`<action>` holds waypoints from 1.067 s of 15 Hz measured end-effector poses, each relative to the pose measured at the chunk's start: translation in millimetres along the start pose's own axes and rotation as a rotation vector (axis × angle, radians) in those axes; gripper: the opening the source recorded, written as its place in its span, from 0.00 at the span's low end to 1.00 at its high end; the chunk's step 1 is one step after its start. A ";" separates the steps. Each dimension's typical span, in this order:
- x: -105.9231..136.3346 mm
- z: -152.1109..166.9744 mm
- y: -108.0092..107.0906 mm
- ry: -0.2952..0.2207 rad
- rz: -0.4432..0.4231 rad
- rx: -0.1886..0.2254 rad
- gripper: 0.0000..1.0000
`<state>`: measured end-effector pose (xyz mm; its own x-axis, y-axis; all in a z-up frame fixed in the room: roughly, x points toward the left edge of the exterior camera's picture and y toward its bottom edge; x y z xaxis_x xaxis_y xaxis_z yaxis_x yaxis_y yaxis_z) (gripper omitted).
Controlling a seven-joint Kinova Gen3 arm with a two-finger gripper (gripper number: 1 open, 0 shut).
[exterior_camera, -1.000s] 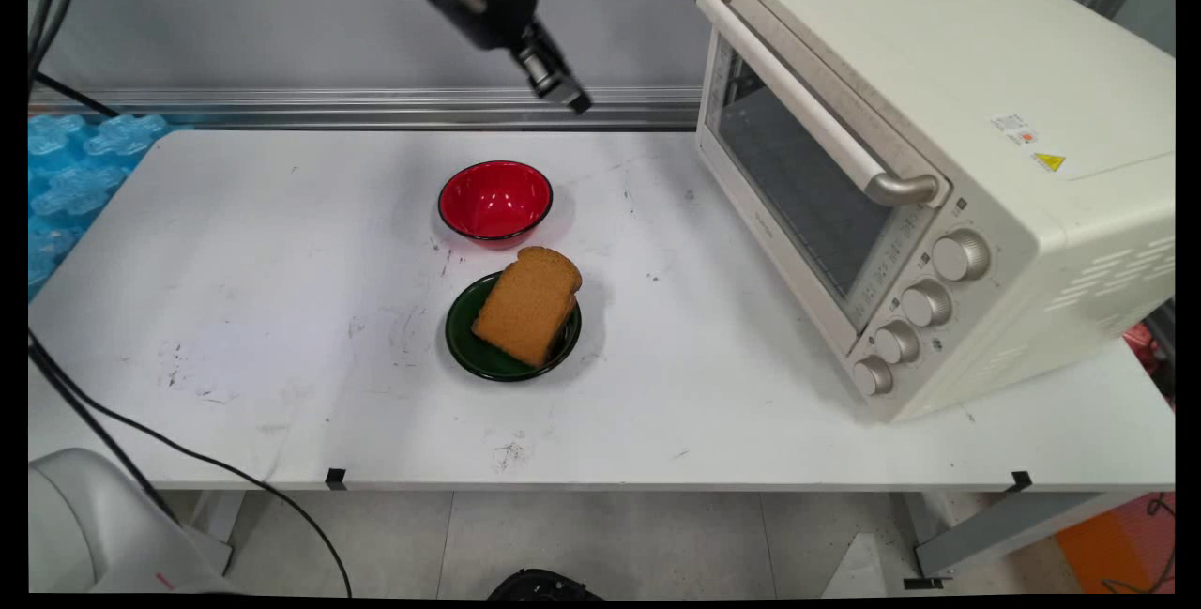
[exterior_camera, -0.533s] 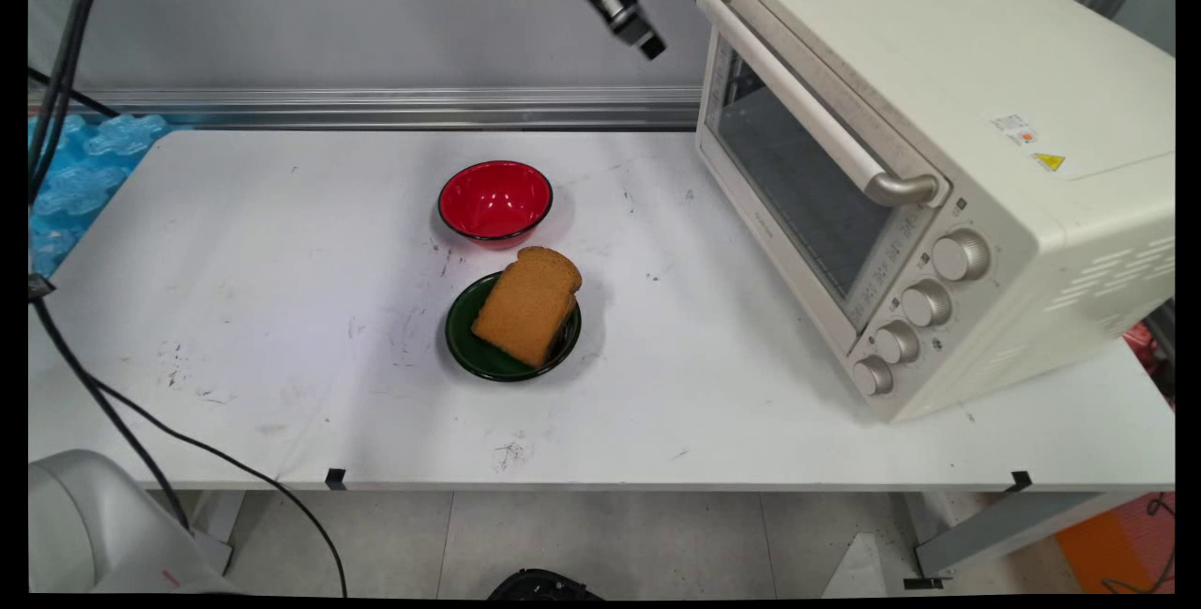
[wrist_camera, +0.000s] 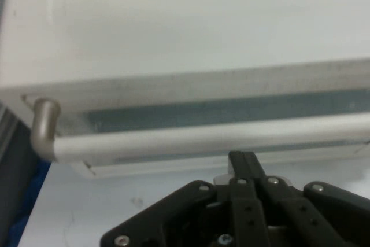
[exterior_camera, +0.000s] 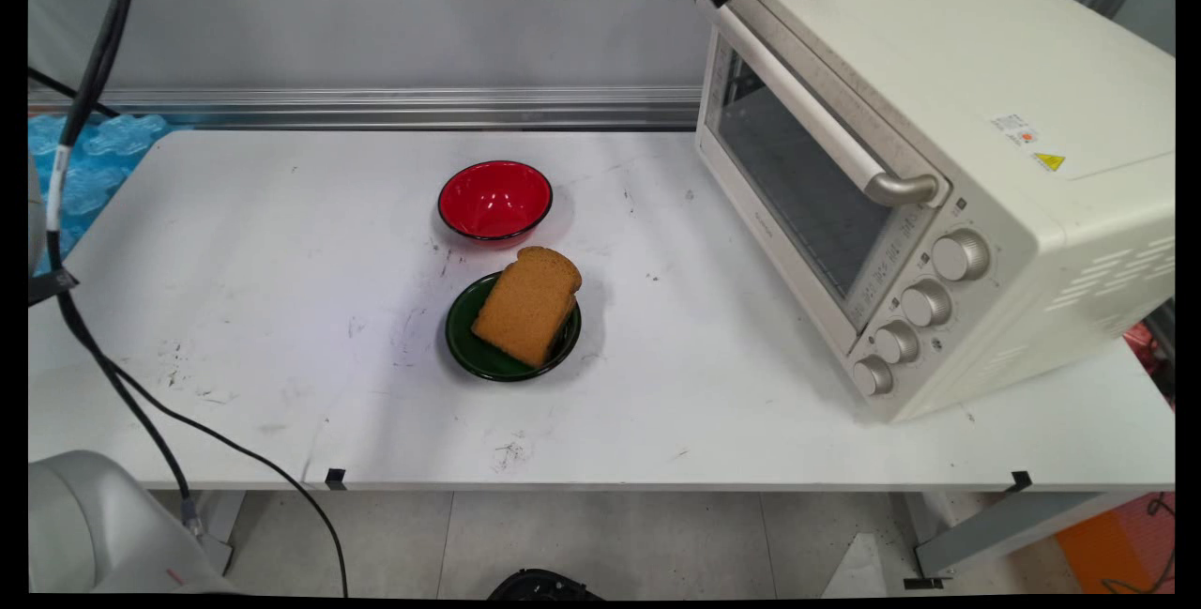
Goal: Open the oven
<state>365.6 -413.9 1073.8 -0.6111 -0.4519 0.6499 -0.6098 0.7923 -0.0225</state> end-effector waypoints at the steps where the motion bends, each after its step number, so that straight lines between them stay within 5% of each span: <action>1: 5.3 1.2 1.2 0.003 0.002 -0.001 0.00; 16: 30.6 45.3 17.7 -0.002 -0.060 0.013 0.00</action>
<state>313.2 -432.4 1058.8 -0.5741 -0.4994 0.6488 -0.6518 0.7584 0.0070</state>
